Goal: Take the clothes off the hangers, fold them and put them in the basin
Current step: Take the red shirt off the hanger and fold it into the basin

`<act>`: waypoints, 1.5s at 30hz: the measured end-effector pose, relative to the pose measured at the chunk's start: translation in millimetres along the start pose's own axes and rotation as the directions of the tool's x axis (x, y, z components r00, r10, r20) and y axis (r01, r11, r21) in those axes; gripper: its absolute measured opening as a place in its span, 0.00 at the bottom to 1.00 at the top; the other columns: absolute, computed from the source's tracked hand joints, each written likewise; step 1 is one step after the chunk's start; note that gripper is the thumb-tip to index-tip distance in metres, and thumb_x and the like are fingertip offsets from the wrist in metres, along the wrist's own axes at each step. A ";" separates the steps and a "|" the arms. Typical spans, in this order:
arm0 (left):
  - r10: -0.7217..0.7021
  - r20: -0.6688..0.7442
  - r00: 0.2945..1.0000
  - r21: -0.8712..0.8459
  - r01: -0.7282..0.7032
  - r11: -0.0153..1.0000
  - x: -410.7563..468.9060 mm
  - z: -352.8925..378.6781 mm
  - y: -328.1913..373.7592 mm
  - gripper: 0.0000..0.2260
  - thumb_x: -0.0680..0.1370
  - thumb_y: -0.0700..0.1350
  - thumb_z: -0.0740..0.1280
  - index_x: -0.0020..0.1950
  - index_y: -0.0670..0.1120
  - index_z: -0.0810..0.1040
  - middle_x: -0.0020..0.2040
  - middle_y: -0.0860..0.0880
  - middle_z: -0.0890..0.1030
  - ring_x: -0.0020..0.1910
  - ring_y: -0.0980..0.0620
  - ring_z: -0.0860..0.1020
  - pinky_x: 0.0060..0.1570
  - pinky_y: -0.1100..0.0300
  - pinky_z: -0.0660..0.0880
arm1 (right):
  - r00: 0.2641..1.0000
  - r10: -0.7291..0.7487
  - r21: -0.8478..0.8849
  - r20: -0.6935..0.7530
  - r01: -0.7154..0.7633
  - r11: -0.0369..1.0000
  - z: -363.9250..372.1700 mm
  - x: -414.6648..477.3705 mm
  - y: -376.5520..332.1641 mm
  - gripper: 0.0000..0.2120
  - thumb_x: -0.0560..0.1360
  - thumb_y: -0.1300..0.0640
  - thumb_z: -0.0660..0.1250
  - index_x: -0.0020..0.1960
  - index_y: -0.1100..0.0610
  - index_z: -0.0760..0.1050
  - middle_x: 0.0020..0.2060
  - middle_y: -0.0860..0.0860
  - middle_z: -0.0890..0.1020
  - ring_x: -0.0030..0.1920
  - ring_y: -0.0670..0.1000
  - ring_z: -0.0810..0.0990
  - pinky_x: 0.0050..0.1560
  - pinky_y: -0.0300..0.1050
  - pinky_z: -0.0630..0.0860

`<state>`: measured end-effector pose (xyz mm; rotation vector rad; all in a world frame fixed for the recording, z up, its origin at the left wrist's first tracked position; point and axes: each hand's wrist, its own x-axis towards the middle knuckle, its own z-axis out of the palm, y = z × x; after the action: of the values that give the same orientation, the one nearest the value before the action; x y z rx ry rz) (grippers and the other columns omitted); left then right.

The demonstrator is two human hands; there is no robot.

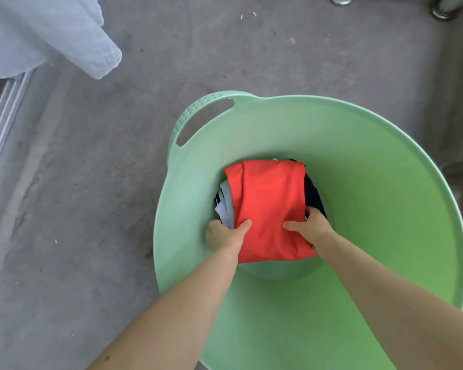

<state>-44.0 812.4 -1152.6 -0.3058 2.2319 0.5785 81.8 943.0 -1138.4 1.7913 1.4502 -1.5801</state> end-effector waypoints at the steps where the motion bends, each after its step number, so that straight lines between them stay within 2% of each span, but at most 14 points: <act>1: -0.074 0.014 0.997 -0.048 0.075 0.996 -4.7 -0.3 -5.1 0.31 0.60 0.57 0.79 0.53 0.40 0.74 0.54 0.43 0.79 0.55 0.43 0.77 0.55 0.48 0.76 | 0.996 0.068 0.036 0.059 -0.070 0.997 0.9 -3.0 -0.3 0.29 0.70 0.60 0.73 0.68 0.61 0.67 0.61 0.57 0.76 0.60 0.59 0.76 0.61 0.54 0.73; 4: -0.219 0.137 0.966 -0.253 0.248 0.935 -24.0 -5.8 -15.4 0.22 0.63 0.55 0.79 0.46 0.44 0.73 0.54 0.46 0.78 0.50 0.46 0.76 0.55 0.47 0.75 | 0.961 0.188 0.204 0.202 -0.229 0.952 3.6 -14.1 2.1 0.18 0.68 0.65 0.66 0.58 0.64 0.73 0.54 0.59 0.79 0.55 0.61 0.78 0.59 0.59 0.75; 7: -0.401 0.353 0.845 -0.402 0.524 0.751 -35.1 -18.3 -15.5 0.28 0.67 0.54 0.77 0.61 0.45 0.72 0.60 0.47 0.72 0.63 0.43 0.70 0.59 0.41 0.72 | 0.943 0.176 0.390 0.282 -0.280 0.877 5.9 -30.0 -0.2 0.16 0.69 0.69 0.62 0.55 0.64 0.74 0.49 0.58 0.80 0.50 0.59 0.79 0.55 0.57 0.77; 11: -0.347 0.619 0.705 -0.531 0.701 0.476 -58.0 -30.5 -8.7 0.31 0.68 0.58 0.75 0.63 0.43 0.71 0.58 0.41 0.77 0.57 0.41 0.78 0.57 0.46 0.76 | 0.905 0.084 0.540 0.417 -0.321 0.778 8.3 -58.2 -5.1 0.13 0.71 0.73 0.59 0.50 0.61 0.76 0.46 0.57 0.81 0.45 0.58 0.79 0.47 0.52 0.78; 16: -0.086 0.542 0.836 -0.676 0.494 0.547 -72.2 -21.7 7.3 0.36 0.58 0.48 0.81 0.64 0.41 0.76 0.57 0.40 0.82 0.55 0.42 0.81 0.48 0.47 0.80 | 0.893 -0.042 0.631 0.448 -0.283 0.722 10.2 -80.4 -10.9 0.15 0.71 0.76 0.59 0.48 0.61 0.77 0.42 0.55 0.84 0.42 0.53 0.83 0.44 0.47 0.82; 19: -0.020 0.402 0.915 -0.698 0.320 0.641 -65.4 -23.3 28.4 0.25 0.62 0.35 0.73 0.59 0.41 0.78 0.53 0.40 0.82 0.47 0.42 0.82 0.46 0.48 0.80 | 0.887 -0.097 0.729 0.451 -0.303 0.614 3.6 -79.4 -8.5 0.14 0.73 0.65 0.63 0.58 0.60 0.76 0.50 0.54 0.84 0.50 0.53 0.82 0.50 0.46 0.80; 22: 0.143 0.502 0.853 -0.621 0.241 0.746 -66.3 -34.8 55.5 0.19 0.59 0.34 0.69 0.49 0.44 0.80 0.43 0.43 0.83 0.38 0.46 0.82 0.41 0.55 0.79 | 0.887 -0.164 0.838 0.432 -0.328 0.436 -10.3 -65.3 -5.1 0.23 0.77 0.43 0.59 0.66 0.55 0.72 0.61 0.54 0.80 0.61 0.52 0.78 0.59 0.50 0.76; 26: 0.149 0.528 0.836 -0.528 0.186 0.829 -34.5 -46.6 57.1 0.22 0.56 0.34 0.66 0.50 0.42 0.78 0.43 0.42 0.81 0.38 0.45 0.80 0.44 0.56 0.78 | 0.979 -0.044 0.936 0.201 -0.179 0.303 -20.2 -39.2 -2.5 0.25 0.74 0.47 0.66 0.69 0.55 0.70 0.60 0.53 0.79 0.56 0.50 0.80 0.51 0.47 0.79; 31: 0.022 0.167 0.986 -0.332 0.035 0.943 36.2 -31.2 20.0 0.24 0.55 0.37 0.74 0.50 0.41 0.78 0.52 0.38 0.82 0.49 0.41 0.81 0.54 0.42 0.77 | 0.993 0.102 0.585 0.056 -0.116 0.803 -10.9 -10.4 9.0 0.33 0.74 0.60 0.70 0.74 0.50 0.60 0.60 0.54 0.74 0.54 0.53 0.76 0.55 0.47 0.75; 35: 0.081 0.175 0.981 -0.330 -0.019 0.944 27.3 -13.9 14.4 0.17 0.71 0.35 0.71 0.59 0.44 0.75 0.56 0.43 0.81 0.54 0.45 0.80 0.58 0.47 0.76 | 0.993 -0.041 0.318 -0.108 0.074 0.945 -1.1 -2.5 18.8 0.37 0.72 0.52 0.72 0.75 0.52 0.59 0.68 0.52 0.71 0.65 0.53 0.72 0.66 0.53 0.71; 39: 0.064 0.342 0.937 -0.430 0.096 0.898 30.0 -12.5 18.3 0.16 0.76 0.34 0.66 0.62 0.45 0.73 0.59 0.42 0.80 0.57 0.44 0.79 0.61 0.47 0.74 | 0.948 -0.169 0.140 -0.268 0.212 0.967 -1.7 0.2 14.0 0.35 0.71 0.56 0.71 0.74 0.53 0.59 0.67 0.56 0.71 0.65 0.57 0.72 0.67 0.50 0.68; 41: 0.077 0.293 0.953 -0.365 0.037 0.930 31.3 -14.2 18.9 0.17 0.76 0.36 0.67 0.63 0.42 0.71 0.60 0.41 0.78 0.58 0.43 0.78 0.60 0.50 0.74 | 0.871 -0.309 -0.149 -0.383 0.272 0.951 -4.1 -5.2 11.8 0.36 0.71 0.59 0.71 0.75 0.51 0.59 0.66 0.58 0.69 0.63 0.60 0.69 0.65 0.52 0.66; 43: 0.179 0.060 0.982 -0.062 -0.175 0.983 20.6 -15.1 16.5 0.22 0.73 0.41 0.71 0.65 0.40 0.68 0.61 0.40 0.77 0.59 0.42 0.76 0.59 0.52 0.72 | 0.746 -0.556 -0.495 -0.367 0.350 0.795 -5.1 -10.0 10.9 0.38 0.69 0.60 0.72 0.74 0.50 0.60 0.66 0.58 0.68 0.63 0.62 0.67 0.63 0.55 0.66; 45: 0.390 -0.152 0.908 0.171 -0.364 0.915 -1.4 -17.4 10.1 0.29 0.71 0.41 0.73 0.69 0.41 0.65 0.64 0.42 0.73 0.63 0.42 0.73 0.62 0.53 0.68 | 0.617 -0.769 -0.693 -0.169 0.480 0.538 -2.9 -9.3 9.5 0.38 0.67 0.60 0.73 0.73 0.48 0.63 0.68 0.53 0.69 0.65 0.59 0.68 0.62 0.55 0.69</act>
<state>-58.3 812.6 -1138.4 0.1604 2.5174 0.6110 92.6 937.2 -1132.7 1.3141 2.7300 -0.7121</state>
